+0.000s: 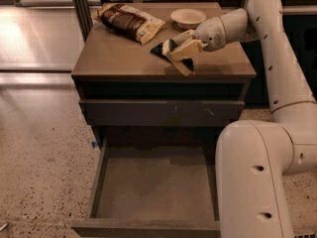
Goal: Pick sponge from middle drawer and place on counter
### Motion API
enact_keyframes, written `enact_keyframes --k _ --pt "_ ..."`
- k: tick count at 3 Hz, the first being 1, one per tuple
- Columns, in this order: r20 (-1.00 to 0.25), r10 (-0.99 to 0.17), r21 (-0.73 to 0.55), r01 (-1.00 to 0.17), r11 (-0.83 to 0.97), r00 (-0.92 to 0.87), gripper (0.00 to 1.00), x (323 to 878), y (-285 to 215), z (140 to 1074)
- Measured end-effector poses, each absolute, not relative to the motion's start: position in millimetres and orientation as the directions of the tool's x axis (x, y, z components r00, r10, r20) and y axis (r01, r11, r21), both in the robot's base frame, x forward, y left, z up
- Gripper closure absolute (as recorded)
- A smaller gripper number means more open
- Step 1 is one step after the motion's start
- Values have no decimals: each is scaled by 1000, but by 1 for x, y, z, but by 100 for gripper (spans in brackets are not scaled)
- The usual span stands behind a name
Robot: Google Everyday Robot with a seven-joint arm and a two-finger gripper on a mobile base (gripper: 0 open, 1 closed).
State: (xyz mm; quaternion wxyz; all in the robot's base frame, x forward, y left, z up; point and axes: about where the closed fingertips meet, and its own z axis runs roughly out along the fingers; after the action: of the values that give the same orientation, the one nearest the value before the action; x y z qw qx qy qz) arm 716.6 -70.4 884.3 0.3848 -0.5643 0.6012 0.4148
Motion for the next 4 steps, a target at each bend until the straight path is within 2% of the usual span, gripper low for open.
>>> enact_keyframes --k 2,4 --pt "-939 -345 -27 -995 99 -8 100 729 -76 934" --pt "-908 -411 -9 -978 207 -79 100 745 -106 912"
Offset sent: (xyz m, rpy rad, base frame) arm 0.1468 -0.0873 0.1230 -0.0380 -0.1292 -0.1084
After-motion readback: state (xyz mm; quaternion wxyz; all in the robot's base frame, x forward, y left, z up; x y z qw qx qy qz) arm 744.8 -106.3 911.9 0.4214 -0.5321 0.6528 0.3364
